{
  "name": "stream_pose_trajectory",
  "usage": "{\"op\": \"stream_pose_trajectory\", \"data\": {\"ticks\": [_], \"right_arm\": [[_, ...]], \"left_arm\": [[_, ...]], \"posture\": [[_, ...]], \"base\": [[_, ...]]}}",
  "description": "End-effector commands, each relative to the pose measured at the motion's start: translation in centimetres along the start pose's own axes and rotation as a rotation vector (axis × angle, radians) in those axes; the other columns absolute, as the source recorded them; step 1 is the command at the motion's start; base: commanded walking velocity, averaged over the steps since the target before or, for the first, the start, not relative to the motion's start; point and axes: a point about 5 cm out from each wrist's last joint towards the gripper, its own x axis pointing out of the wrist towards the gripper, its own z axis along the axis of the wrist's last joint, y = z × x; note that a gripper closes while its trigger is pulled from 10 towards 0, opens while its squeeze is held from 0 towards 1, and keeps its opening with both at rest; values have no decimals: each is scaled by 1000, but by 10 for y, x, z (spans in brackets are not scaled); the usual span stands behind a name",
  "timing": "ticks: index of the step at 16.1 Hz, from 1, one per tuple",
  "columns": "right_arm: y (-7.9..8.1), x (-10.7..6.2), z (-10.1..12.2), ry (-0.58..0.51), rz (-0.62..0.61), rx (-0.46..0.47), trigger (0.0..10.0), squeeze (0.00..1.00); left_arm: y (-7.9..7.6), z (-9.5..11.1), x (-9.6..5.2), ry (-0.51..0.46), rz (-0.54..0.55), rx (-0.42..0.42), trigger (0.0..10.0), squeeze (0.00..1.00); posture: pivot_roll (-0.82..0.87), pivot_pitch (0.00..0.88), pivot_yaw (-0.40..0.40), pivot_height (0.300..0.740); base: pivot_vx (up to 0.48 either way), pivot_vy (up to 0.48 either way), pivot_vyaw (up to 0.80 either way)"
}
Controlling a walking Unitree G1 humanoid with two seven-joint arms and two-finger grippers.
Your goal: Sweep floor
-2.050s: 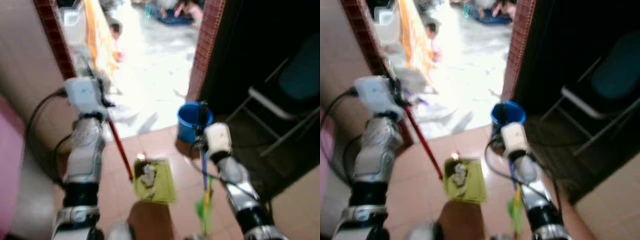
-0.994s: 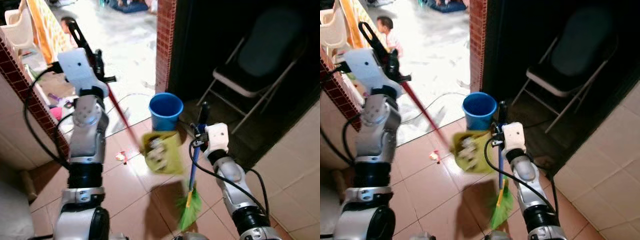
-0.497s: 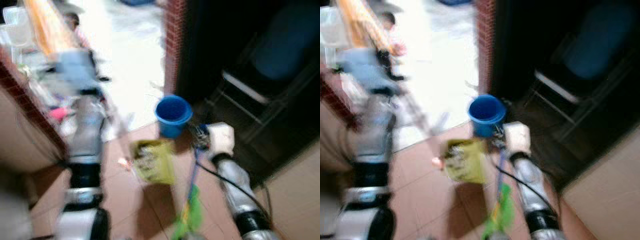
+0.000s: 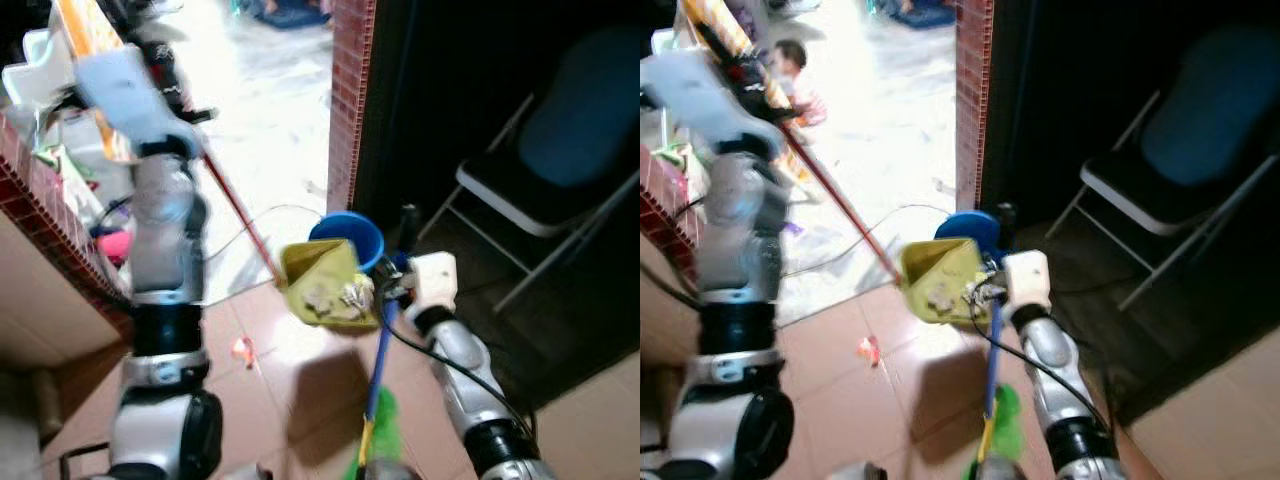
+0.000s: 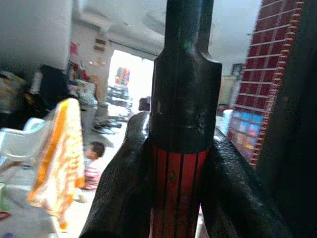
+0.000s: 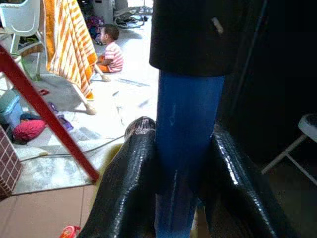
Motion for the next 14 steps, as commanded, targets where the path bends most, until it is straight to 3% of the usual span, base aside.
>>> {"op": "stream_pose_trajectory", "data": {"ticks": [1, 9, 14], "right_arm": [[4, 7, 14, -52, 30, -46, 10000, 0], [5, 9, 11, -34, 34, -47, 10000, 0], [7, 9, 9, -20, 40, -47, 10000, 0]], "left_arm": [[-1, 20, 7, -91, 16, -36, 10000, 0], [14, 24, 14, -124, 148, 23, 10000, 0], [13, 26, 15, -147, 171, 41, 10000, 0]], "posture": [[-56, 0, 2, 740], [-59, 0, 0, 740], [-55, 0, -2, 740]], "base": [[480, 0, 0], [473, 0, 0], [472, 0, 0]]}}
